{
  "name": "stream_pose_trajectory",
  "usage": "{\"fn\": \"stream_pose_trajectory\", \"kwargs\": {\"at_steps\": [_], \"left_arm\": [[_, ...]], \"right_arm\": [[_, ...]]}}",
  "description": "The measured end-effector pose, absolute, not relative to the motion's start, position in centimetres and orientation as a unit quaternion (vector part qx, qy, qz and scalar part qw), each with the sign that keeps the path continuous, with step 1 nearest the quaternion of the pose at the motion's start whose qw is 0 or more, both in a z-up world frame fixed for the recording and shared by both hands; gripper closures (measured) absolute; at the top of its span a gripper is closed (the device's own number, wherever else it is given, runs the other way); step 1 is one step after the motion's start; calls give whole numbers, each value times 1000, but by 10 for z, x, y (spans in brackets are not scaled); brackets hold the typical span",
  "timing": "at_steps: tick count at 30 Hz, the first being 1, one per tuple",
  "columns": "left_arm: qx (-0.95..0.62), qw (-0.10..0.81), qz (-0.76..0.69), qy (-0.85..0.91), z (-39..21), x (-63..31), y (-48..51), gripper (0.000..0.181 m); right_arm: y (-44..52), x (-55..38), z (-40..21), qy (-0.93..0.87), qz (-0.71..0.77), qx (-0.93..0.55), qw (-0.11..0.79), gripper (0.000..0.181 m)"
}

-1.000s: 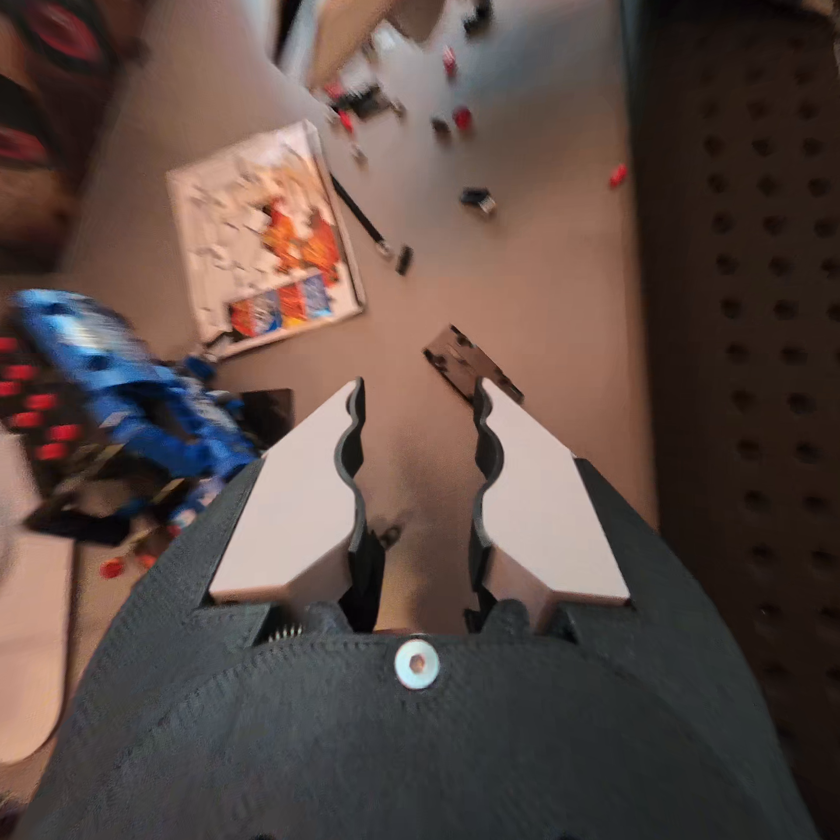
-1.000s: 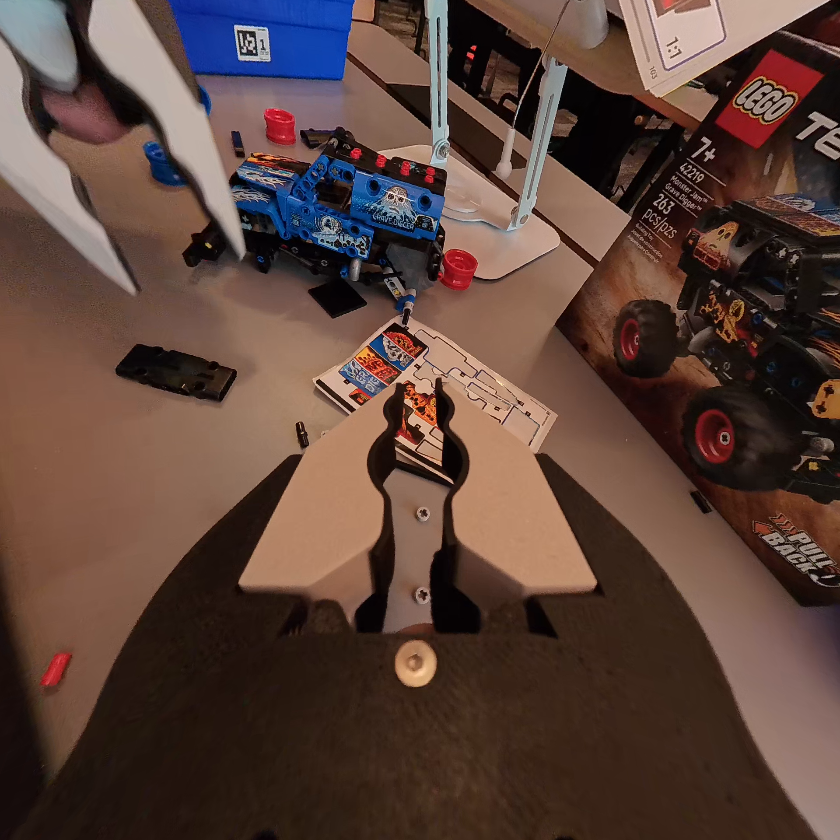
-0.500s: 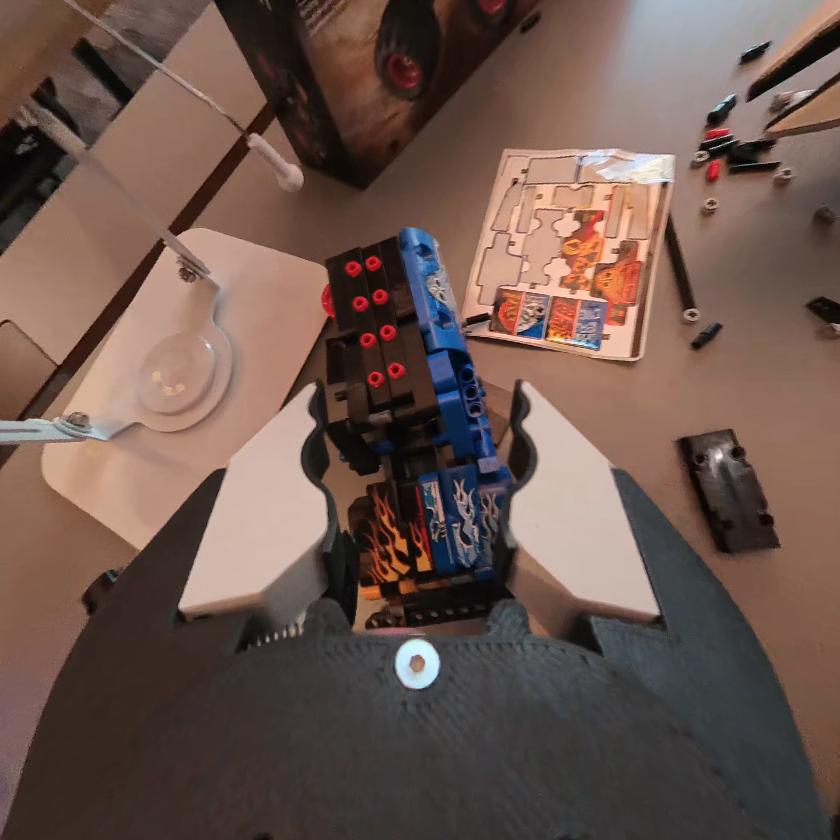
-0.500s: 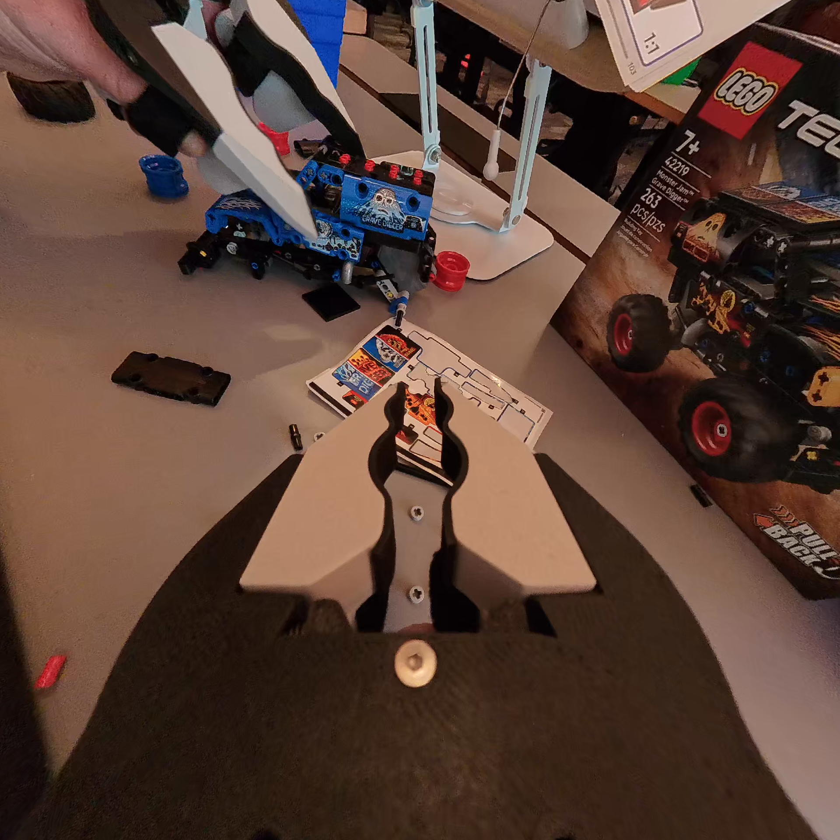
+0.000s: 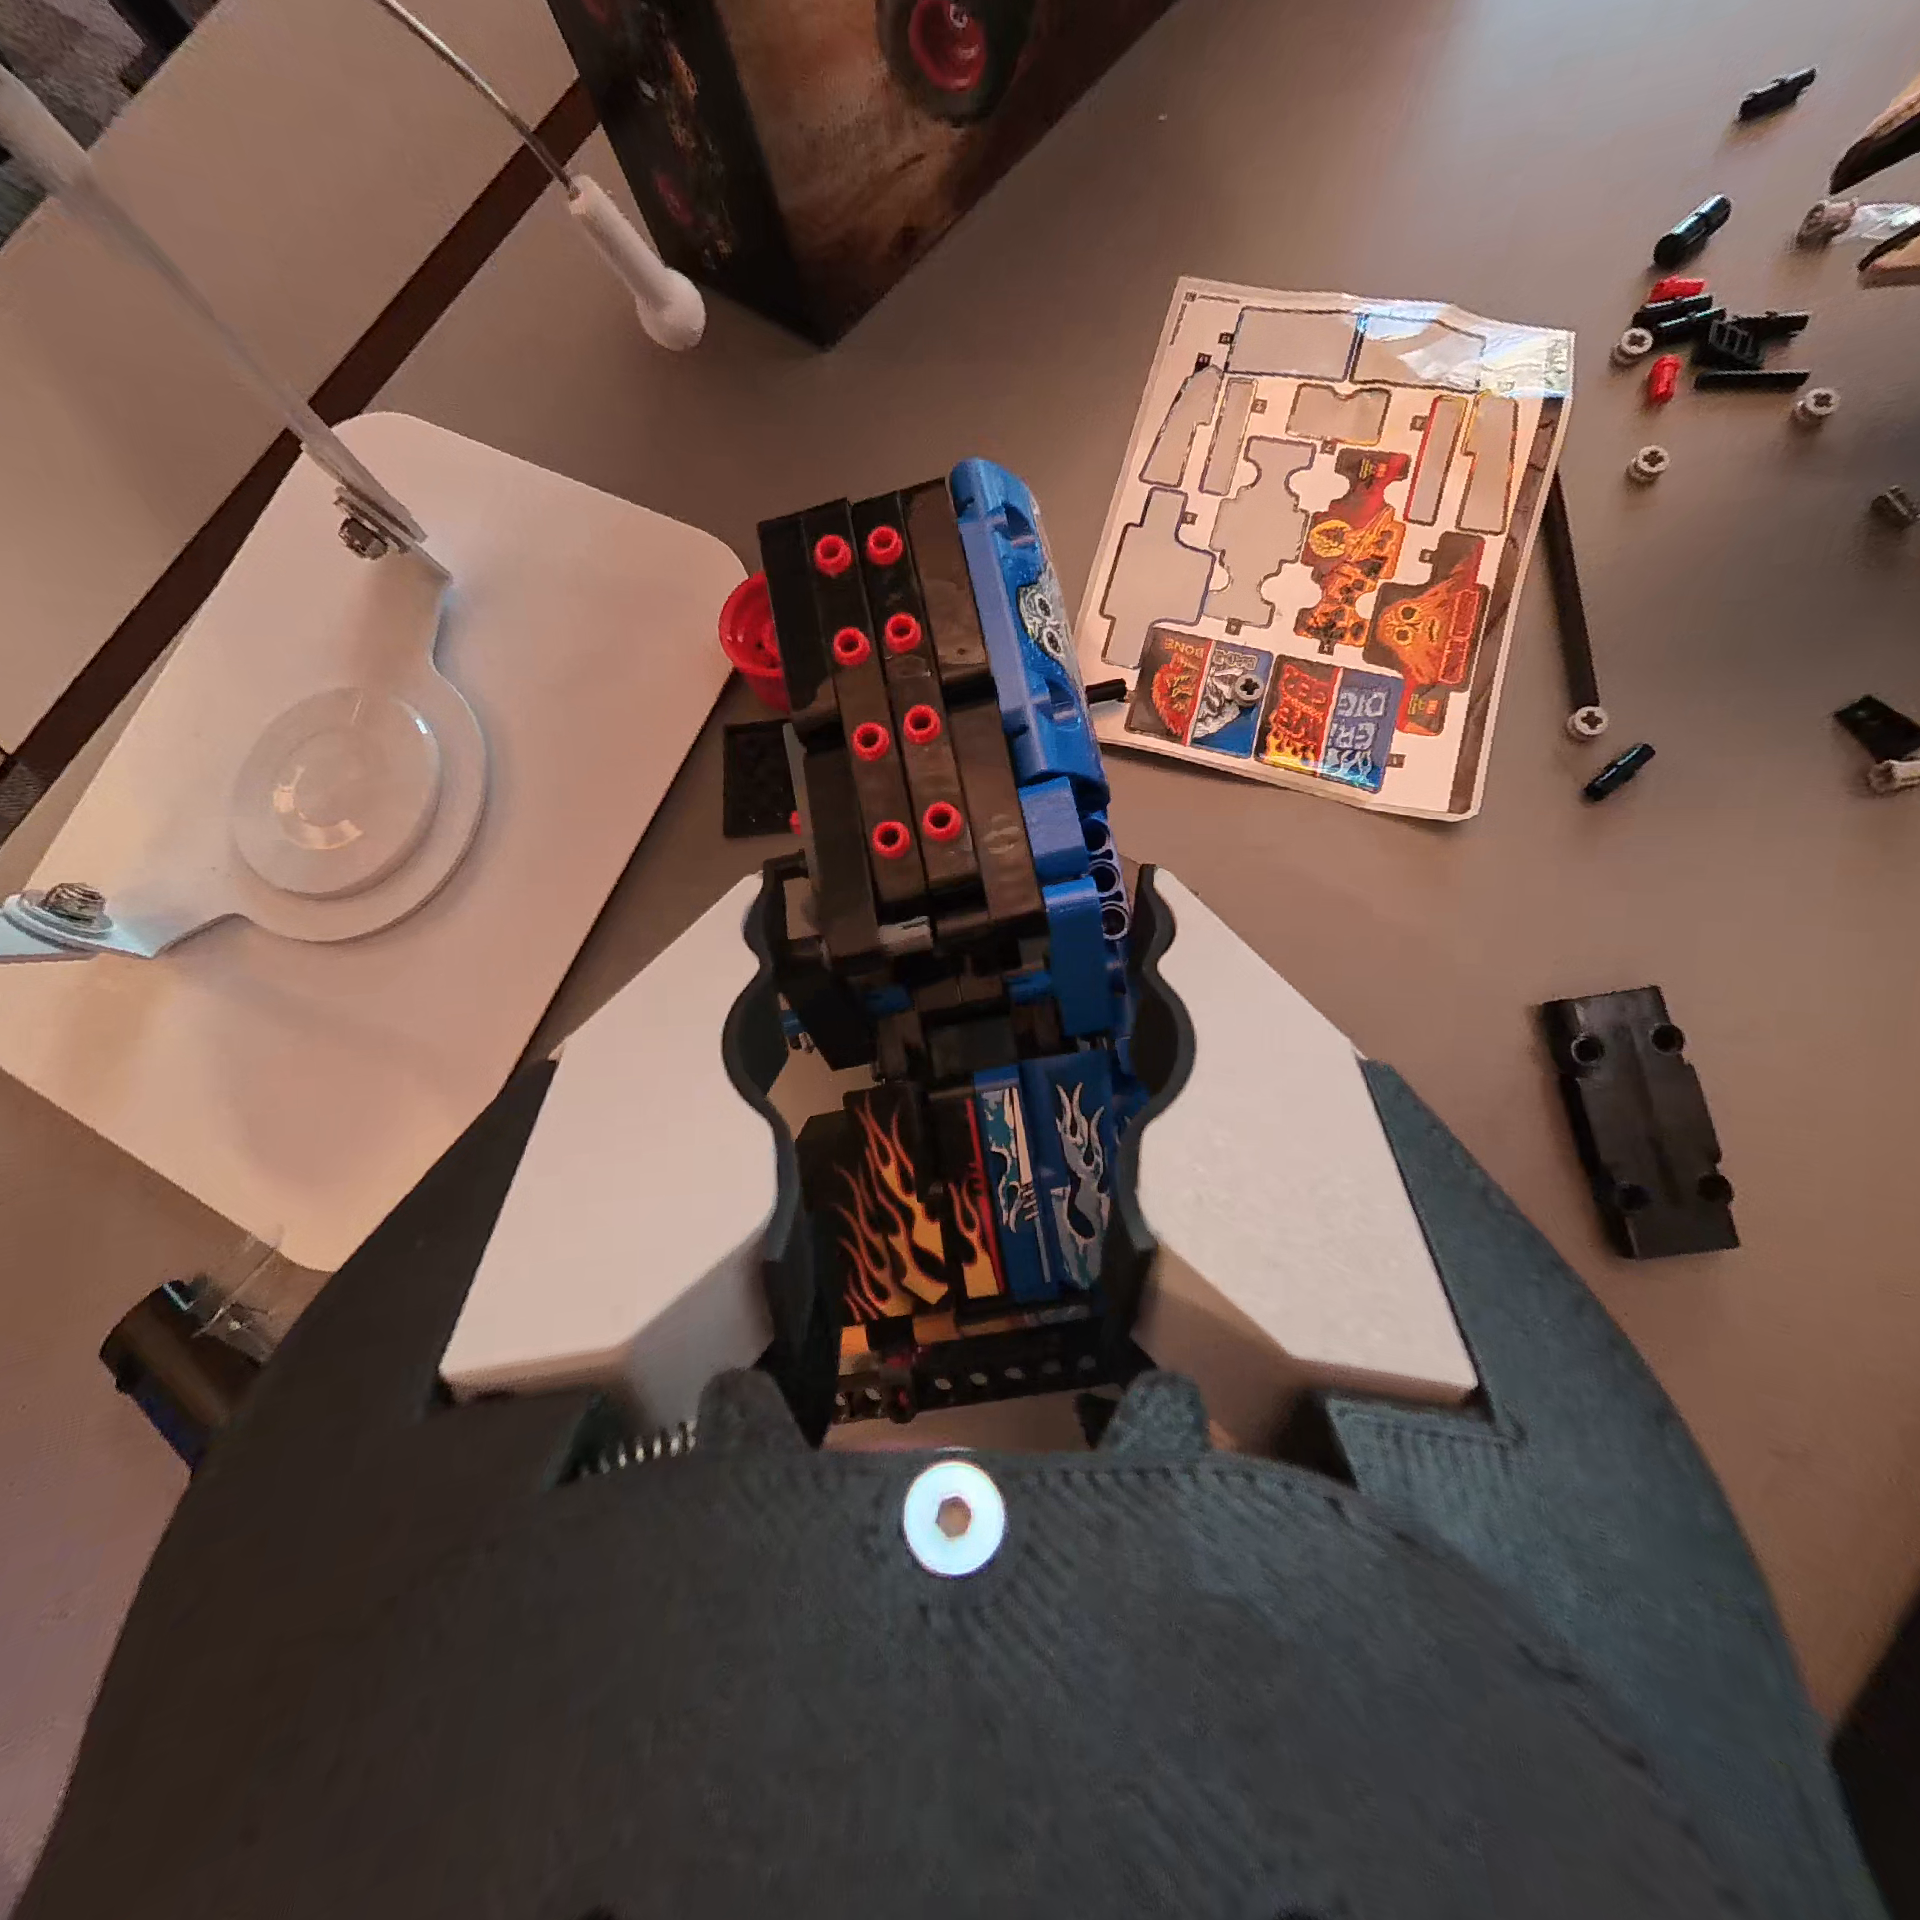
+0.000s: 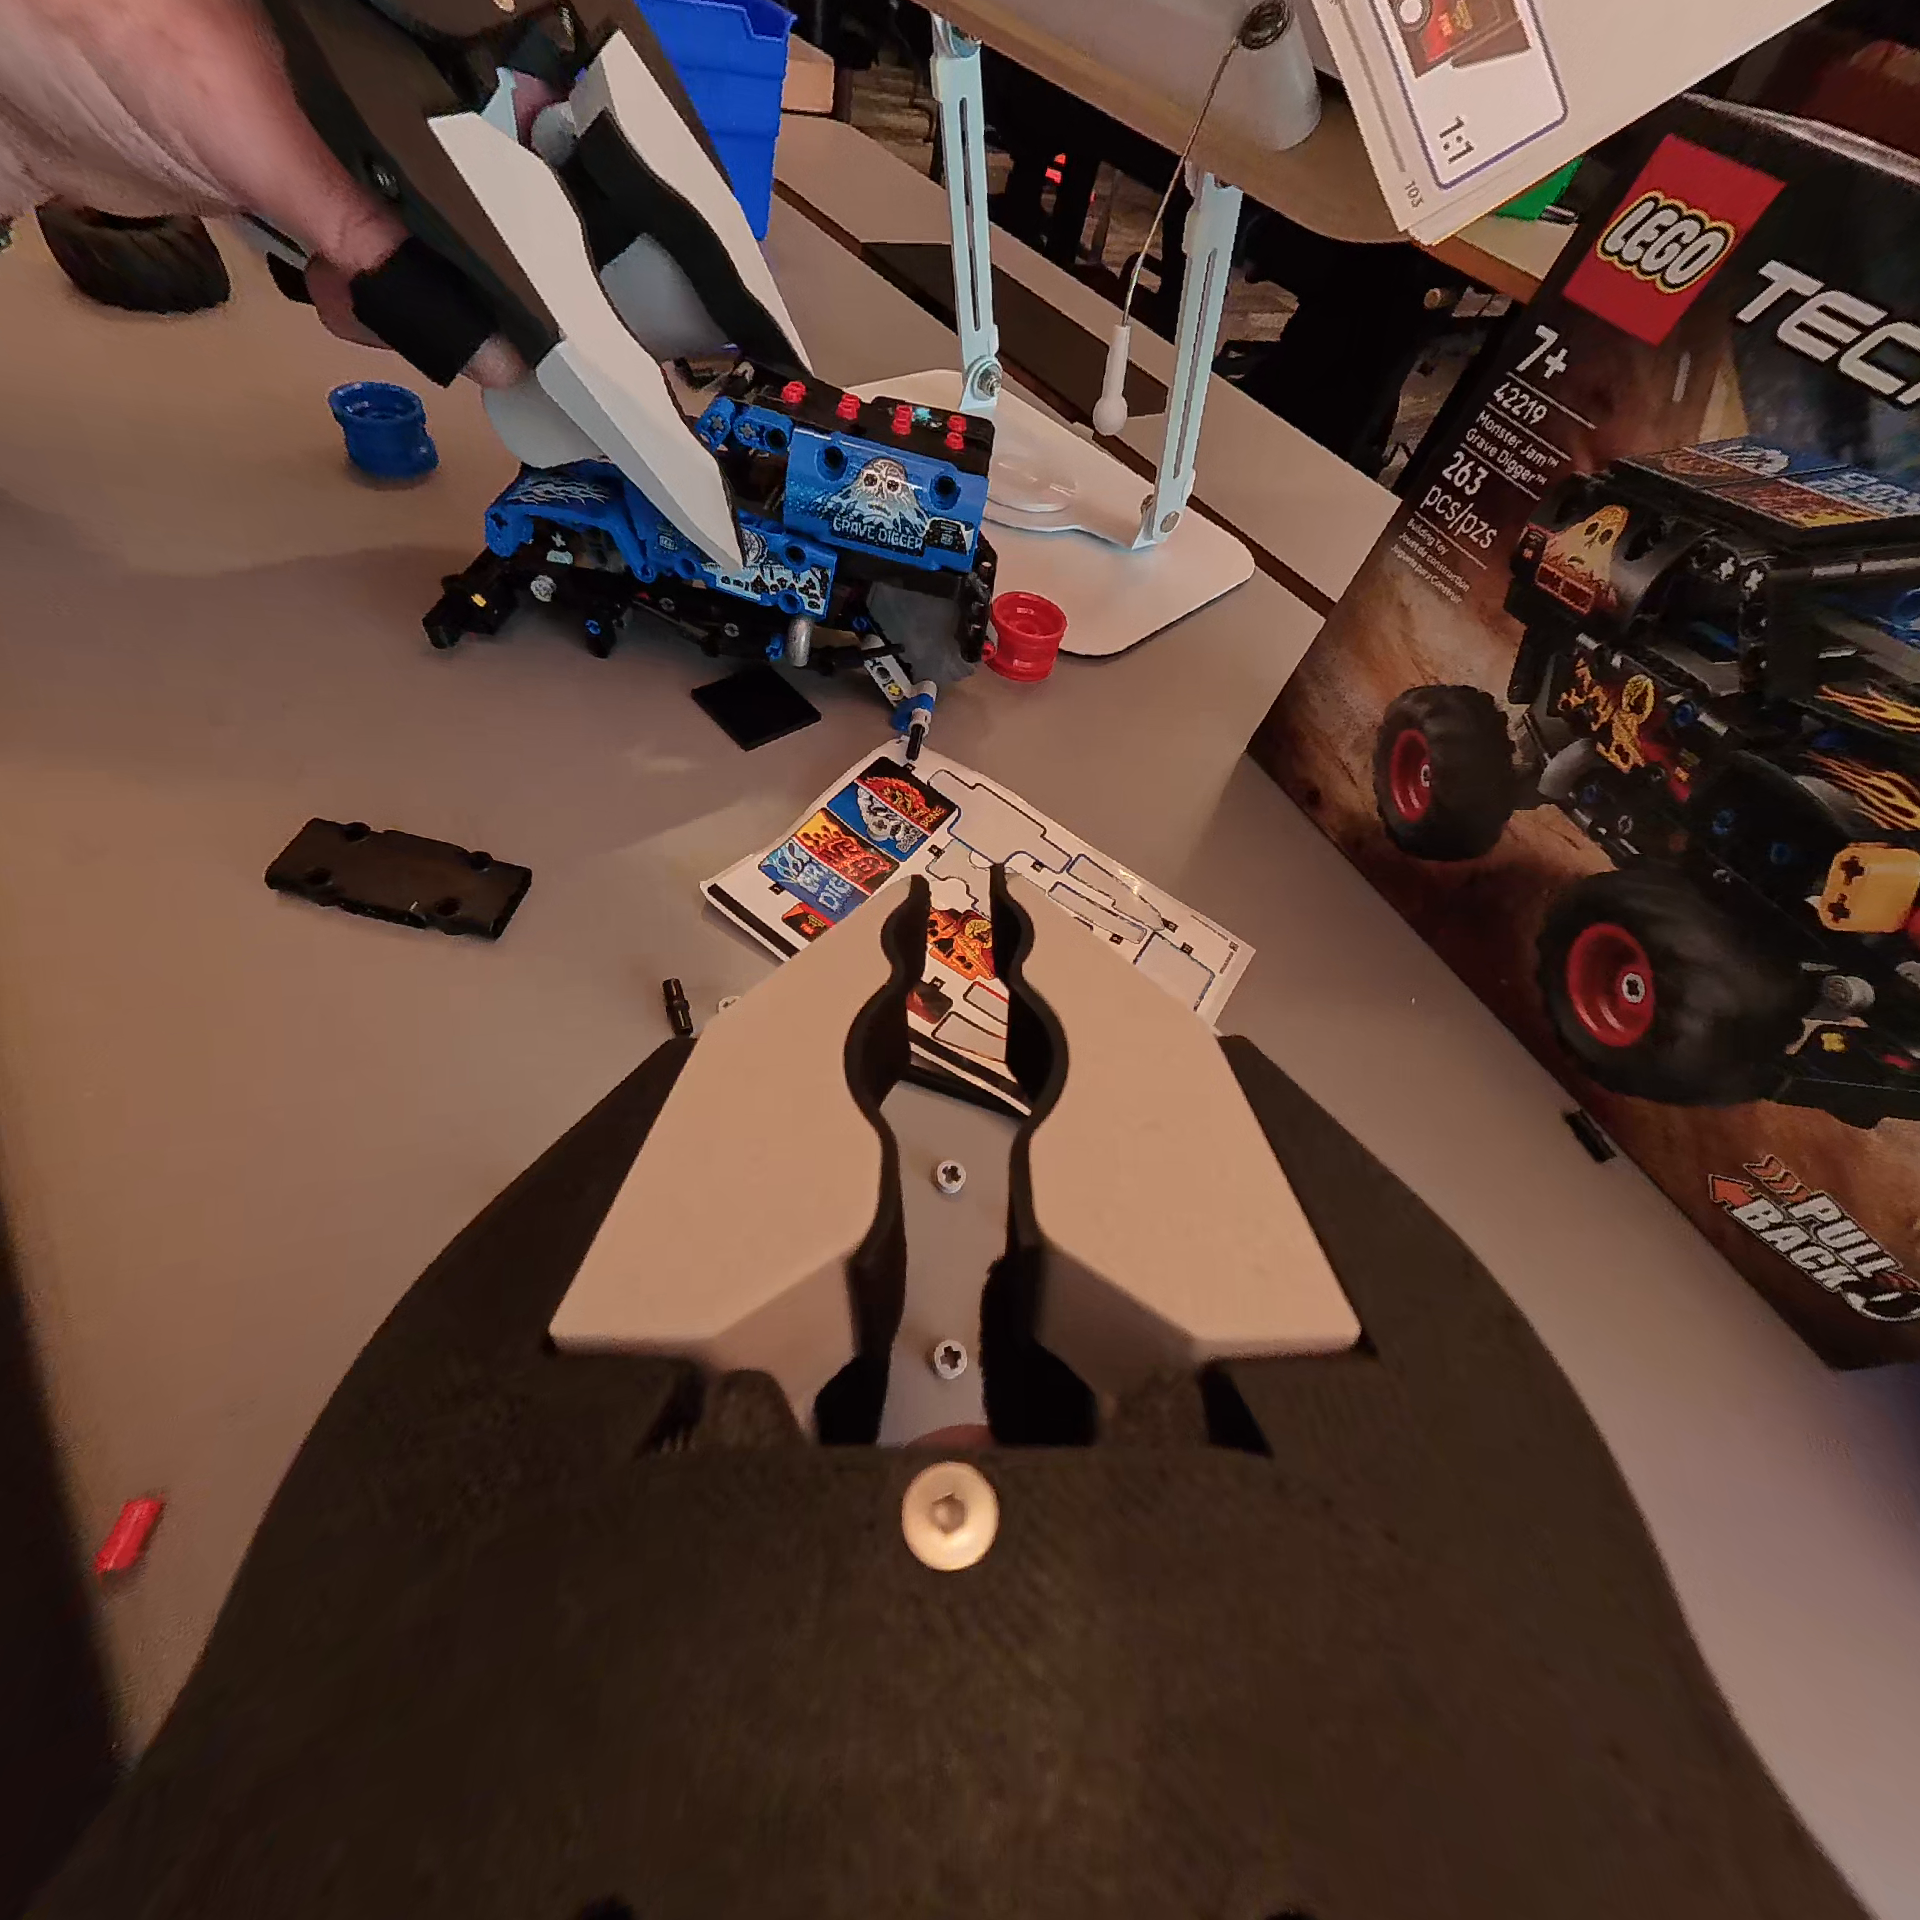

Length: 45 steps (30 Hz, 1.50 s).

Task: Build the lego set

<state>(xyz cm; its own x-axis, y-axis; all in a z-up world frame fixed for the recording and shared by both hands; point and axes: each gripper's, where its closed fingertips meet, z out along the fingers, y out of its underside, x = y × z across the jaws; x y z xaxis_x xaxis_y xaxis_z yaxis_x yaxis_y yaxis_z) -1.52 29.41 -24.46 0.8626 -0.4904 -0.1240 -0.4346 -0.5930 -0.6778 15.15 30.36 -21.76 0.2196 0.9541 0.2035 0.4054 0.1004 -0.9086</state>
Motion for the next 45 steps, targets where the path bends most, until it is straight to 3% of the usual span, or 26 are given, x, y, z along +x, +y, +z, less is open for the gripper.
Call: {"fn": "stream_pose_trajectory", "kwargs": {"at_steps": [12,29,38,43,45], "left_arm": [[-861,387,-77,322,-225,-18,281,125],[-779,313,-212,501,-234,3,208,124],[-796,305,-171,494,-230,-17,206,122],[-816,293,-133,480,-232,-17,199,105],[-837,266,-84,470,-244,-26,203,113]], "right_arm": [[305,154,-215,-552,284,-610,492,173],[305,154,-218,-556,280,-614,486,173],[304,154,-217,-557,279,-612,487,173],[304,155,-216,-556,279,-612,488,173],[304,155,-215,-556,279,-612,489,173]]}}
